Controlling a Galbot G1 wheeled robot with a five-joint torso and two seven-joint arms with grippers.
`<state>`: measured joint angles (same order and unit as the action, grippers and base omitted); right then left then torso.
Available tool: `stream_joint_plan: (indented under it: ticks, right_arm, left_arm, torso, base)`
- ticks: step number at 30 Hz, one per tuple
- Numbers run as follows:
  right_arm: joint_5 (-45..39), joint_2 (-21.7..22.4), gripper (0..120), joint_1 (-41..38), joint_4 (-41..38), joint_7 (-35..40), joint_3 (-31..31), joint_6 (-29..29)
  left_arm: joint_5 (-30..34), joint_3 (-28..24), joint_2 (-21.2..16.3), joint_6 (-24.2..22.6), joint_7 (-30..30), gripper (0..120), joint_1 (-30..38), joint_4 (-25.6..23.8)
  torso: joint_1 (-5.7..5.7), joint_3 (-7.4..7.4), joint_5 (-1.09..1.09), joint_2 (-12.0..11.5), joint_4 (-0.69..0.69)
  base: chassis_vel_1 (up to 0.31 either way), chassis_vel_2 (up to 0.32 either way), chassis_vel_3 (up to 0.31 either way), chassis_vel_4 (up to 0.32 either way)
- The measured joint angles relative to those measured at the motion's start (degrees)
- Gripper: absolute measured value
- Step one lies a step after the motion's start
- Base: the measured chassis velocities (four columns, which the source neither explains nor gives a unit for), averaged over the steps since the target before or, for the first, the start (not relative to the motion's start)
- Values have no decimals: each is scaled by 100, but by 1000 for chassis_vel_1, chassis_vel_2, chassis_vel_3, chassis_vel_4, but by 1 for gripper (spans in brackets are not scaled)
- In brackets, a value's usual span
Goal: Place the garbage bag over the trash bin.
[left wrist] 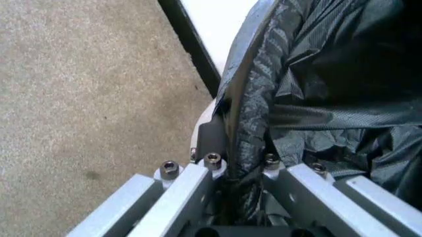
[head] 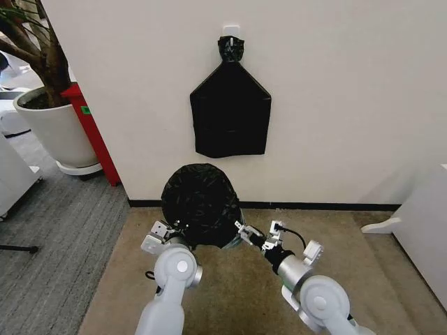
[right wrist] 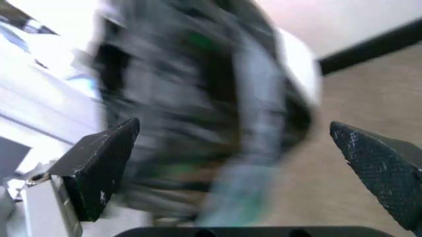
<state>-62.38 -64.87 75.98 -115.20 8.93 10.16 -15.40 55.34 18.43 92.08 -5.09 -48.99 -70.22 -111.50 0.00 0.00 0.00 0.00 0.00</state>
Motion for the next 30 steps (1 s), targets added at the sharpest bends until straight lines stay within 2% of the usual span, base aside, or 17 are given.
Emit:
stream_joint_plan:
  ticks: [13, 19, 24, 30]
  right_arm:
    - [361, 30, 100, -326, 1503, -347, 139, 140]
    - [485, -58, 100, -447, 1897, -452, 110, 214]
    - [595, -112, 100, -374, 1853, -470, 222, 289]
    - [568, -77, 100, -57, 1276, -511, 586, 371]
  left_arm:
    - [165, 55, -48, -48, -69, 0, -193, -589]
    - [227, 74, -58, -78, -103, 0, -249, -769]
    - [226, 103, -52, -77, -102, 0, -255, -709]
    - [184, 90, -15, -54, -81, 0, -233, -513]
  torso:
    - [0, 0, 1, 0, -1]
    - [0, 0, 1, 0, 0]
    - [0, 0, 1, 0, 1]
    - [0, 0, 0, 0, -2]
  base:
    - [0, 0, 0, 0]
    - [0, 0, 0, 0]
    - [0, 0, 0, 0]
    - [0, 0, 0, 0]
